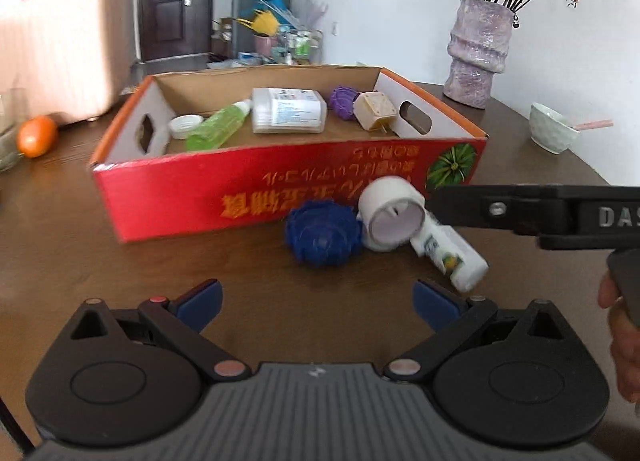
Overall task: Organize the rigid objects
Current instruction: 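Grasp the blue bottle cap with the left gripper while the right grasps the white tape roll, then lift the blue cap and tape roll over the box with both grippers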
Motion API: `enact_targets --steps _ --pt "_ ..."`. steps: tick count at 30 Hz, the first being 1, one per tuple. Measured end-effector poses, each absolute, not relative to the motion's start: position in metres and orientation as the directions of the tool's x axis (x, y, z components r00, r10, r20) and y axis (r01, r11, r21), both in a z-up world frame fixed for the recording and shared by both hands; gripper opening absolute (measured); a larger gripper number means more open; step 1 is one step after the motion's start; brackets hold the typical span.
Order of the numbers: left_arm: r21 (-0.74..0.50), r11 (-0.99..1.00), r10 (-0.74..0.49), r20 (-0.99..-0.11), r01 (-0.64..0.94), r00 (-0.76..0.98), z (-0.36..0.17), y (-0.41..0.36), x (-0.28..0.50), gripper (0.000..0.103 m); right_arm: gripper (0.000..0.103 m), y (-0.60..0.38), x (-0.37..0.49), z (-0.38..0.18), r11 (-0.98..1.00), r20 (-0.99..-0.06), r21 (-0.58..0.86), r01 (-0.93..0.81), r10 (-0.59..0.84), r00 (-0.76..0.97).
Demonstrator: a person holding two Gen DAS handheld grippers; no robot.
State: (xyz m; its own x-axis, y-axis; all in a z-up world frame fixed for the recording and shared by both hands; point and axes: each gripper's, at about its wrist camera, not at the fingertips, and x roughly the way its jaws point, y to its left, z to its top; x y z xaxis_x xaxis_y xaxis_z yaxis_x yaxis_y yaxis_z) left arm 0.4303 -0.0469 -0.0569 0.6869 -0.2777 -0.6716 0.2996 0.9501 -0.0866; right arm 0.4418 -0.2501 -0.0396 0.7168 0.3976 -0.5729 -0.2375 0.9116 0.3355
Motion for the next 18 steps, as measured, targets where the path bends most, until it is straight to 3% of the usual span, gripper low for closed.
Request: enact_targets --steps 2,5,7,9,10,11,18 --pt "-0.084 0.941 -0.298 -0.663 0.327 0.687 -0.059 -0.049 0.444 0.099 0.081 -0.244 0.459 -0.045 0.9 -0.584 0.366 -0.238 0.421 0.694" --pt "-0.065 0.93 -0.315 -0.647 0.362 0.694 -0.065 -0.053 0.458 0.085 0.069 -0.235 0.475 -0.055 0.888 -0.589 0.389 -0.246 0.445 0.675" --pt "-0.041 0.928 -0.307 -0.649 0.371 0.696 -0.071 -0.056 0.465 0.063 0.062 -0.23 0.478 -0.061 0.894 -0.582 0.372 -0.249 0.434 0.687" --pt "-0.04 0.928 -0.307 -0.646 0.371 0.699 -0.077 -0.055 0.467 0.054 0.055 -0.225 0.478 -0.066 0.909 -0.583 0.331 -0.255 0.409 0.702" --pt "-0.029 0.928 -0.305 -0.633 0.371 0.712 -0.079 -0.055 0.466 0.053 0.044 -0.224 0.48 -0.069 0.905 -0.59 0.335 -0.263 0.419 0.69" --pt "-0.031 0.925 -0.313 -0.627 0.379 0.713 -0.079 -0.055 0.466 0.053 0.043 -0.225 0.482 -0.071 0.898 -0.589 0.352 -0.264 0.432 0.683" --pt "-0.064 0.915 -0.352 -0.61 0.399 0.709 -0.081 -0.053 0.466 0.053 0.042 -0.227 0.48 -0.074 0.897 -0.569 0.351 -0.27 0.433 0.699"
